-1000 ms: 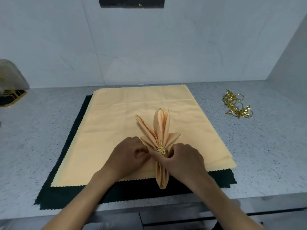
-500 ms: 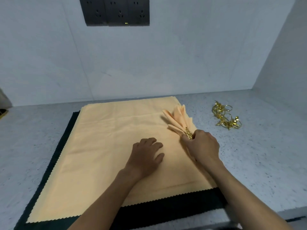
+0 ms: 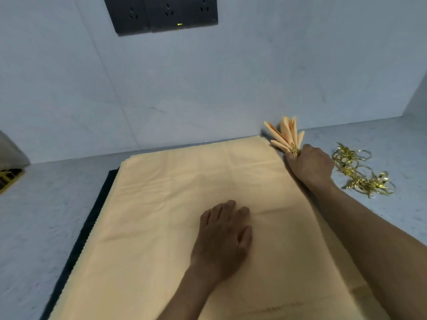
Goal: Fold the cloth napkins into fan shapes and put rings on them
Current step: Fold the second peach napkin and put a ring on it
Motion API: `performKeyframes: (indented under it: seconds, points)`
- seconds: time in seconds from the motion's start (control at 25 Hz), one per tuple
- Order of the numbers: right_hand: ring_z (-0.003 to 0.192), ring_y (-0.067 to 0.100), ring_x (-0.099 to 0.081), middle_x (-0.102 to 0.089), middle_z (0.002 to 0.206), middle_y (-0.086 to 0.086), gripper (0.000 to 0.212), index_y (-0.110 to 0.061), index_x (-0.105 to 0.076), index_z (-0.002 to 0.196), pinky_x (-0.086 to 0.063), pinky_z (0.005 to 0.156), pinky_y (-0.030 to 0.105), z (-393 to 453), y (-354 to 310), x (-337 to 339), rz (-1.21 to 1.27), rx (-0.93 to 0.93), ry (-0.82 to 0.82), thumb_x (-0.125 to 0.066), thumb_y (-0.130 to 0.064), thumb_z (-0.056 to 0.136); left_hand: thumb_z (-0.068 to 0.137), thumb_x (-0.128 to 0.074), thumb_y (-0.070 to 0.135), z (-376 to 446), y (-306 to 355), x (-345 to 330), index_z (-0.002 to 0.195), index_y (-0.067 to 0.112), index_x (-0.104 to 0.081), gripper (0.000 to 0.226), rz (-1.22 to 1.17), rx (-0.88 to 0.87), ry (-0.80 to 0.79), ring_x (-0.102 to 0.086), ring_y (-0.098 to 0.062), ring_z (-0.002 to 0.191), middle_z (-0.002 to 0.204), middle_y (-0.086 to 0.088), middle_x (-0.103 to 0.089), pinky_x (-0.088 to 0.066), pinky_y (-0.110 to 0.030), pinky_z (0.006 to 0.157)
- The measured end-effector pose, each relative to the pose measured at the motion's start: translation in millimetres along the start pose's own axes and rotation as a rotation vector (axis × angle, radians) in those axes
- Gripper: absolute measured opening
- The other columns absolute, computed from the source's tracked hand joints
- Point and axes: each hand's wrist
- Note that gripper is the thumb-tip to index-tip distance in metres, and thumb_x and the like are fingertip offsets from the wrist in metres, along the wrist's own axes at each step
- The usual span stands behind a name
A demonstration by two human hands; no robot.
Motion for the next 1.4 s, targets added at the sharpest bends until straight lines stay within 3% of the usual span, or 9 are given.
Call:
performKeyframes:
  seconds: [0.24,0.4,0.6,0.68,0.76,0.88,1.08,1.24,1.4]
  points:
    - [0.109,0.041,-0.054,-0.058,0.118,0.021,0.060,-0.003,-0.053,0.118,-0.044,0.084,0.044,-37,0,14,-0.025,-0.034,-0.027,-0.052,-0.056,0.089,0.096,-0.034,0.047,2,-4,-3,0.139,0.037,-0.039,0.044,-0.001,0.002,0.029,-0.027,-0.016,0.137,0.152,0.007,-0.032,-0.020,-0.036,0.113]
    - [0.086,0.035,-0.053,-0.061,0.100,0.014,0.030,-0.007,-0.059,0.105,-0.039,0.067,0.039,-116,3,29,-0.221,0.371,0.170,-0.055,-0.029,0.085,0.093,-0.033,0.050,1,-5,-3,0.140,0.035,-0.043,0.050,-0.025,0.008,-0.003,-0.029,-0.017,0.138,0.154,0.005,-0.034,-0.020,-0.036,0.112]
    - [0.090,0.030,-0.058,-0.067,0.102,0.002,0.019,-0.016,-0.066,0.098,-0.042,0.071,0.037,-200,5,31,0.008,0.586,-0.098,-0.057,-0.027,0.085,0.083,-0.056,0.035,-20,-10,14,0.111,0.020,-0.071,0.035,-0.373,0.065,0.050,-0.053,-0.020,0.118,0.125,0.004,-0.064,-0.038,-0.032,0.104]
    - [0.097,0.032,-0.061,-0.069,0.109,0.002,0.028,-0.016,-0.068,0.102,-0.049,0.078,0.041,-218,6,40,0.048,0.589,-0.125,-0.055,-0.032,0.084,0.085,-0.070,0.034,-49,-16,27,0.114,0.024,-0.069,0.031,-0.426,-0.028,-0.055,-0.043,-0.015,0.133,0.137,0.007,-0.056,-0.027,-0.022,0.109]
    - [0.109,0.032,-0.062,-0.068,0.122,0.004,0.042,-0.017,-0.070,0.111,-0.049,0.090,0.043,-233,7,48,0.055,0.590,-0.184,-0.048,-0.042,0.084,0.079,-0.074,0.053,-80,-24,39,0.131,0.039,-0.057,0.056,-0.349,-0.152,-0.326,-0.013,-0.005,0.145,0.154,0.015,-0.029,-0.006,-0.022,0.115]
    - [0.137,0.026,-0.044,-0.051,0.146,-0.001,0.073,-0.022,-0.060,0.133,-0.032,0.111,0.040,-253,5,55,0.054,0.609,-0.324,-0.028,-0.062,0.081,0.077,-0.069,0.065,-110,-35,51,0.136,0.048,-0.048,0.065,-0.296,-0.186,-0.431,0.005,0.000,0.145,0.157,0.021,-0.013,0.009,-0.029,0.119]
    - [0.150,0.011,-0.015,-0.024,0.161,-0.011,0.071,-0.033,-0.038,0.149,-0.008,0.119,0.027,-259,7,73,0.095,0.609,-0.490,-0.042,-0.071,0.090,0.093,-0.061,0.035,-117,-27,59,0.127,0.037,-0.060,0.034,-0.260,-0.134,-0.267,-0.016,-0.008,0.149,0.157,0.013,-0.032,-0.011,-0.027,0.120]
    - [0.147,0.000,-0.009,-0.022,0.157,-0.025,0.090,-0.043,-0.040,0.145,-0.004,0.120,0.027,-258,10,96,0.032,0.780,-0.685,-0.041,-0.088,0.067,0.081,-0.062,0.063,-118,-28,62,0.129,0.040,-0.056,0.053,-0.201,-0.110,-0.369,-0.022,-0.005,0.146,0.155,0.016,-0.033,-0.019,-0.030,0.119]
    - [0.141,-0.001,-0.031,-0.041,0.149,-0.024,0.052,-0.039,-0.057,0.134,-0.014,0.109,0.009,-258,19,98,0.042,0.925,-0.558,-0.058,-0.061,0.087,0.070,-0.018,0.059,-117,-12,66,0.103,0.025,-0.072,0.071,0.028,-0.174,-0.226,-0.065,-0.019,0.104,0.120,0.008,-0.067,-0.051,-0.039,0.083]
Point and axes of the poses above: each hand's wrist, its own z-axis towards the middle knuckle, its own x-axis out of the back of the hand, y = z × x
